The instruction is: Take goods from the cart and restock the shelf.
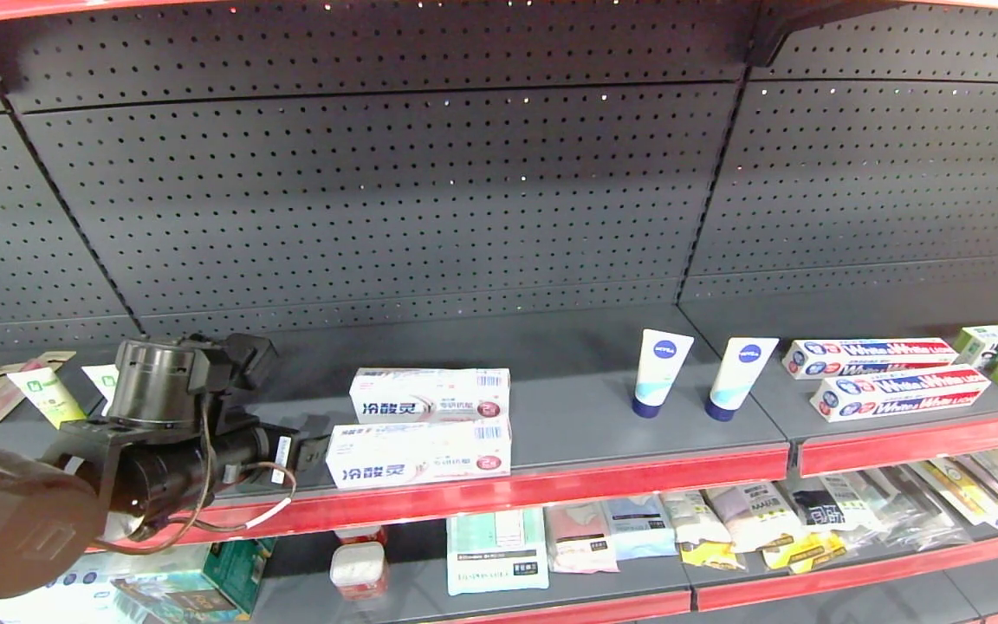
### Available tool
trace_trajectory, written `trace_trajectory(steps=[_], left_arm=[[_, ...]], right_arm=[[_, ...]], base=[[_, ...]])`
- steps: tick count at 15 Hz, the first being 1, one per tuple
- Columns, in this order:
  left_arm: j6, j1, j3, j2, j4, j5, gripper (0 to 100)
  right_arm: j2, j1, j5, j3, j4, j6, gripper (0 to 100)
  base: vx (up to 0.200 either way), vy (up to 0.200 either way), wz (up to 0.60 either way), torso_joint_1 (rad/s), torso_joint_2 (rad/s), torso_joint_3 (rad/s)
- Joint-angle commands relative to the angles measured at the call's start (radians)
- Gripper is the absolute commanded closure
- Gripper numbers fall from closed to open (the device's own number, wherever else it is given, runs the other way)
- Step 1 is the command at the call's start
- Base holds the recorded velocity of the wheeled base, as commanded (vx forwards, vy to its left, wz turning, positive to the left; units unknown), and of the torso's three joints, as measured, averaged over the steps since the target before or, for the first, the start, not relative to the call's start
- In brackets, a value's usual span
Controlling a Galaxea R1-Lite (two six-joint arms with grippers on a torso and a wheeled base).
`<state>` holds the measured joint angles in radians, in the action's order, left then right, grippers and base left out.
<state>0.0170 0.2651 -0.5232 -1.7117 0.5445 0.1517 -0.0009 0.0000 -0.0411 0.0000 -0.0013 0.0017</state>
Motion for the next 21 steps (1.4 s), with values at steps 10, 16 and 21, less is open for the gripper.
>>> trace_trajectory(steps=[10, 16, 21], left_arm=[[0.003, 0.011, 0.000, 0.003, 0.000, 0.000, 0], [0.113, -0.087, 0.025, 0.218, -0.159, -0.018, 0], [0.172, -0.244, 0.150, 0.650, -0.419, -0.107, 0]], right_arm=[[0.001, 0.000, 0.000, 0.000, 0.000, 0.000, 0], [0.001, 0.000, 0.000, 0.000, 0.000, 0.000, 0], [0.001, 0.000, 0.000, 0.000, 0.000, 0.000, 0]], base=[[0.000, 0.000, 0.00, 0.000, 0.00, 0.000], [0.000, 0.000, 0.00, 0.000, 0.00, 0.000], [0.000, 0.000, 0.00, 0.000, 0.00, 0.000]])
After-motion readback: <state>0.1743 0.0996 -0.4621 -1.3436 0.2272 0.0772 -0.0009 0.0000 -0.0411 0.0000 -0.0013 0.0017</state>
